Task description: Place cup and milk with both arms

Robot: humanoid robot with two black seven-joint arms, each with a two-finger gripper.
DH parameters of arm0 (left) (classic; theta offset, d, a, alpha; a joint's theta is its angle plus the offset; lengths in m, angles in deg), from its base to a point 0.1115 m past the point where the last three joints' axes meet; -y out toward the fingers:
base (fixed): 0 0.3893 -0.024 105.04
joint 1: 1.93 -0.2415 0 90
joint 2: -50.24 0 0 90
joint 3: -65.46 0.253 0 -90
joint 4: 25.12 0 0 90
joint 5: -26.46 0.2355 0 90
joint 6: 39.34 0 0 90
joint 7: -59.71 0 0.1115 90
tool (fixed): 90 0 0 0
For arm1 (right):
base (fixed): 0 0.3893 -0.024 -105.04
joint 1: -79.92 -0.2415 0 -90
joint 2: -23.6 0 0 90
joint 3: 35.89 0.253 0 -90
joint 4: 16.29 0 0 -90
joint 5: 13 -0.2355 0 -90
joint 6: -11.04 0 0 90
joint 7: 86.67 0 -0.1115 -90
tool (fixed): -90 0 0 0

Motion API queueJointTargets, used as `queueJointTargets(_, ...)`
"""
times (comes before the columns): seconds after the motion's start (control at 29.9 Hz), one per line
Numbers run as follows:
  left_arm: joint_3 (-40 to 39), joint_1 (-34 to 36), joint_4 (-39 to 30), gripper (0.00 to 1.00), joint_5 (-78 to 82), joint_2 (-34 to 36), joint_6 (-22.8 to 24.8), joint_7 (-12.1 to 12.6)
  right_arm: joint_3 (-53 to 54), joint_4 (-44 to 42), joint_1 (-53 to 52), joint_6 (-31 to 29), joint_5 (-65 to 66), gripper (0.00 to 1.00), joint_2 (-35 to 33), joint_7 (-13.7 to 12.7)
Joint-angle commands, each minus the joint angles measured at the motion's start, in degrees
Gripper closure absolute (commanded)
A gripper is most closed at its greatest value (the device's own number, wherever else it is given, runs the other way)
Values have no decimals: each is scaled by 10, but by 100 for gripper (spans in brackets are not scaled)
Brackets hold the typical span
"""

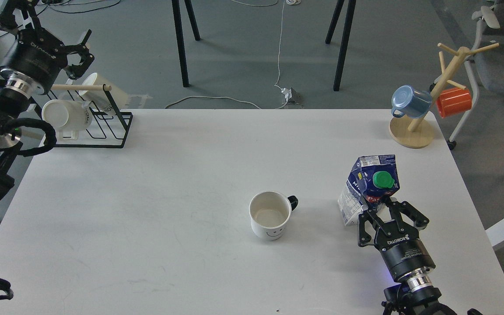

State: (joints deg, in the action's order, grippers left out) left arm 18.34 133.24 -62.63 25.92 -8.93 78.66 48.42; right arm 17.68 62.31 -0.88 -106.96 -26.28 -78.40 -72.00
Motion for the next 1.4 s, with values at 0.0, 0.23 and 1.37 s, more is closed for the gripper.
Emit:
queueJointTargets(0.0, 1, -1, 9, 1, 0, -1, 0, 0, -29, -35, -22, 0, 41, 60, 39, 0)
queueJointTargets(0.23, 3, -1, 13, 1, 0, -1, 0, -1, -56, -56, -52, 0, 45, 59, 66, 0)
queueJointTargets(1.37, 4, -1, 13, 1, 0, -1, 0, -1, -54, -24, 29, 0, 46, 3, 60, 4)
